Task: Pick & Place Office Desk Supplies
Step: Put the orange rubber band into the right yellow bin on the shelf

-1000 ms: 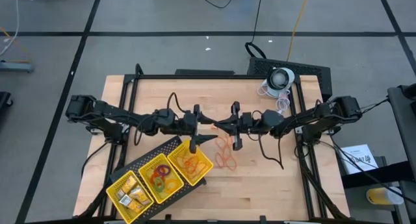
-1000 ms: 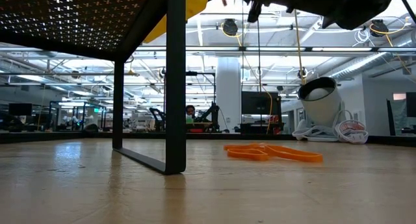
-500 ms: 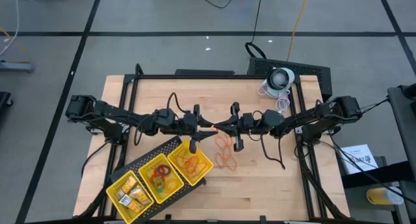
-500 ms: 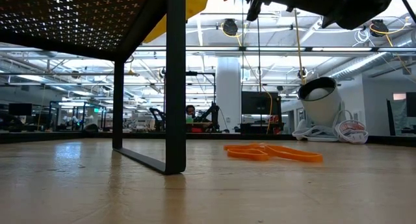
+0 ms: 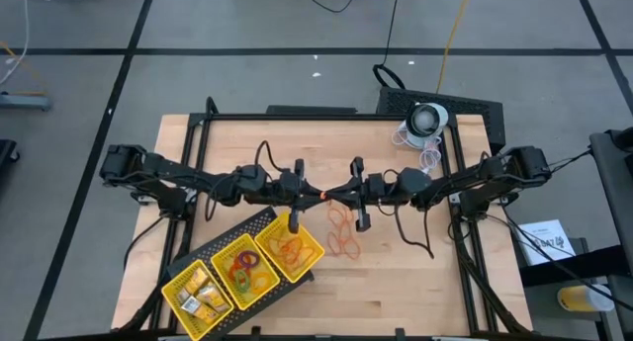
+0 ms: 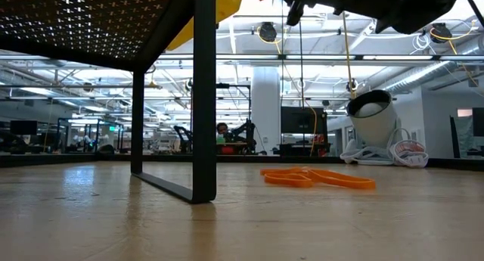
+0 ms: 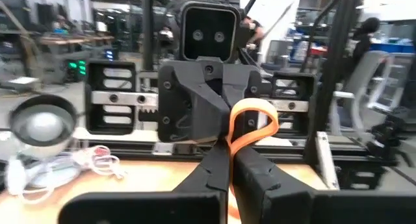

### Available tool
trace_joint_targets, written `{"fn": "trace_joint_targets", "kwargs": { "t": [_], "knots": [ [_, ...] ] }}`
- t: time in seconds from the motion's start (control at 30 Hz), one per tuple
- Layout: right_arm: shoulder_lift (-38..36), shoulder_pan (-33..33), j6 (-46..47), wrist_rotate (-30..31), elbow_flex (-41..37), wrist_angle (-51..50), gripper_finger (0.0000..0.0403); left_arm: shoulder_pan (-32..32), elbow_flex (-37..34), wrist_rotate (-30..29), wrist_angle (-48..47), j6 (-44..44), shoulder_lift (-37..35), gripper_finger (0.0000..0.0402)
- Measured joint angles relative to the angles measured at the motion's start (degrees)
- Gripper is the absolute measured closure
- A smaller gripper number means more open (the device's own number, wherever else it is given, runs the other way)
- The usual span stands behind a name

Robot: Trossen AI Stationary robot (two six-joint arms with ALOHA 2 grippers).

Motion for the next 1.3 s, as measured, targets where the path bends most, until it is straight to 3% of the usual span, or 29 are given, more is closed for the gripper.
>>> {"fn": "trace_joint_targets", "kwargs": {
  "t": [0.13,0.4,0.53,0.67,0.87,1.0,1.13,1.3],
  "knots": [
    [-2.18,0.04,-2.99,0.04,-0.20,-3.05,0.0366,-0.01,-0.02,6.78,0.55,-2.03,-0.14,0.0396],
    [-12.30,0.00,-1.97,1.74,-0.22,-19.14,0.0251,-1.38,0.00,15.69,-3.81,-3.02,-5.27,0.0396],
    [-16.40,-0.05,-0.41,2.33,-0.22,-26.79,0.0212,-2.73,0.00,23.23,-10.10,-2.95,-9.43,0.0398],
    [-17.97,0.00,0.91,1.93,-0.22,-30.25,0.0198,-4.84,-0.02,28.54,-18.54,-0.55,-12.74,0.0397],
    [-18.12,0.00,0.62,1.95,-0.22,-30.77,0.0206,-8.61,-0.78,27.48,-24.56,2.24,-13.44,0.0398],
    [-18.12,0.00,0.27,1.93,-0.22,-30.77,0.0213,-10.03,-1.44,21.03,-27.00,3.45,-13.47,0.0391],
    [-18.12,0.00,0.08,1.93,-0.22,-30.77,0.0215,-10.68,-1.49,15.69,-26.71,1.58,-13.51,0.0347],
    [-18.11,0.00,0.12,1.93,-0.22,-31.53,0.0212,-10.78,-1.46,14.07,-27.91,-0.44,-13.46,0.0272]
  ]
}}
